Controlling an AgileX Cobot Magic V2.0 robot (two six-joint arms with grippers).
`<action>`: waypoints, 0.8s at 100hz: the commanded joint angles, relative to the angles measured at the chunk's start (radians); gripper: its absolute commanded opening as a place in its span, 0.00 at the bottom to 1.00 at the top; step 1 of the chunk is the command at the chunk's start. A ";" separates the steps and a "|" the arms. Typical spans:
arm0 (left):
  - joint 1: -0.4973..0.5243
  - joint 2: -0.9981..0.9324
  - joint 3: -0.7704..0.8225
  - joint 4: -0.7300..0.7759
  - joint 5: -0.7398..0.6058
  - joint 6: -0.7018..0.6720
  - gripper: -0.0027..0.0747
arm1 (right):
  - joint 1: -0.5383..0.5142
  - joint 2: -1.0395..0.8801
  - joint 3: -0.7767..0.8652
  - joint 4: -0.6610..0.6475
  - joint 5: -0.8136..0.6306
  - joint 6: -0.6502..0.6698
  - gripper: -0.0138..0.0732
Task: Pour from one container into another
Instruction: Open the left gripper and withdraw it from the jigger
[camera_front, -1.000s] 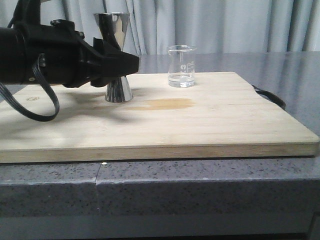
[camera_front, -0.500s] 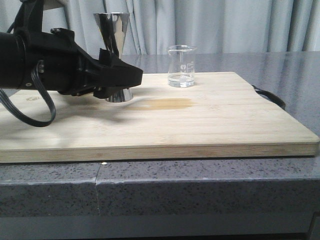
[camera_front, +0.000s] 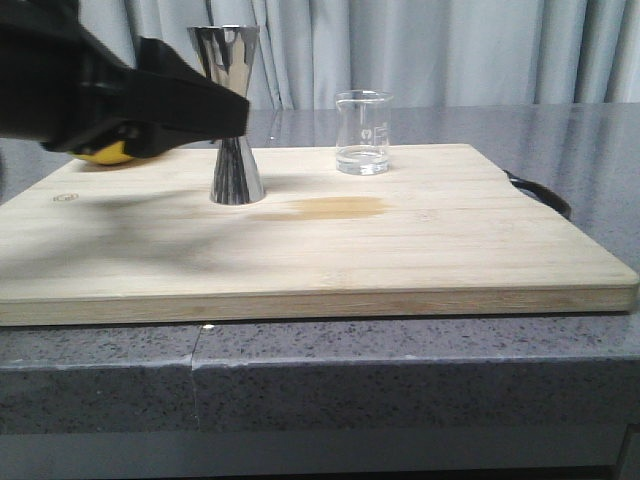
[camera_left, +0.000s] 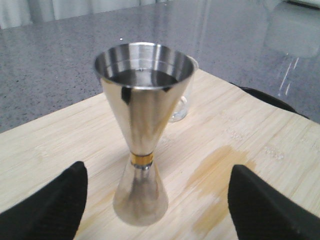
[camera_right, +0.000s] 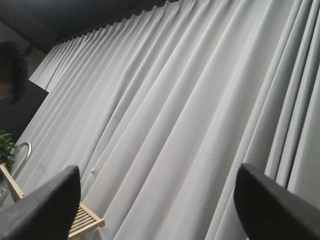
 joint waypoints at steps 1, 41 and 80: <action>0.002 -0.102 -0.003 -0.005 0.032 -0.022 0.73 | -0.001 -0.020 -0.034 0.048 0.054 -0.003 0.81; 0.002 -0.608 0.010 0.021 0.374 -0.020 0.73 | -0.121 -0.162 -0.066 0.114 0.683 -0.144 0.81; 0.002 -1.003 0.010 0.092 0.601 -0.018 0.73 | -0.132 -0.592 0.124 0.076 0.974 -0.144 0.81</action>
